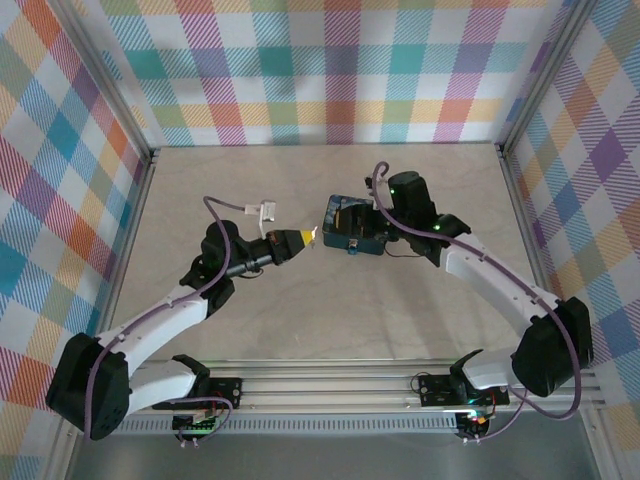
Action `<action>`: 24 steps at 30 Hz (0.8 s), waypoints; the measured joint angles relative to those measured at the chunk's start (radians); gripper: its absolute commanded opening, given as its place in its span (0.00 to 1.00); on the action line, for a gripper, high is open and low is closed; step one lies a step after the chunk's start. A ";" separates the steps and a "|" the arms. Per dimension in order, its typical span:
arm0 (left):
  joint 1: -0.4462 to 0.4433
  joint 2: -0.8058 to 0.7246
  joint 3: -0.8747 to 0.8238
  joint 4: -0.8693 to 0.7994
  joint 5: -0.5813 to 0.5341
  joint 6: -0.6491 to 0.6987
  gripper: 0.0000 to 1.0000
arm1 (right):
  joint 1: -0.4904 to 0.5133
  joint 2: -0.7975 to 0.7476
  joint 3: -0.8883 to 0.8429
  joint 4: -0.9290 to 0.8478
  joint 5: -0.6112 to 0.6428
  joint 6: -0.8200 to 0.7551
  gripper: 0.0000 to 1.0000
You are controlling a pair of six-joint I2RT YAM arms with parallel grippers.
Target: Unlock the padlock with the key
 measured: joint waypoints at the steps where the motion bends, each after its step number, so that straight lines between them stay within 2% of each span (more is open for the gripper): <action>1: 0.000 -0.008 0.000 -0.045 -0.018 0.020 0.00 | 0.007 0.021 0.006 -0.025 0.046 0.004 0.53; 6: 0.000 -0.030 -0.003 -0.211 -0.090 0.090 0.00 | 0.089 0.184 0.009 -0.082 0.227 0.053 0.53; 12: 0.000 -0.035 -0.038 -0.284 -0.126 0.122 0.00 | 0.152 0.372 0.009 -0.085 0.391 0.100 0.53; 19: 0.000 -0.035 -0.045 -0.314 -0.129 0.138 0.00 | 0.156 0.436 0.010 -0.033 0.556 0.122 0.46; 24: 0.000 -0.035 -0.045 -0.315 -0.128 0.153 0.00 | 0.156 0.444 0.006 0.047 0.623 0.122 0.45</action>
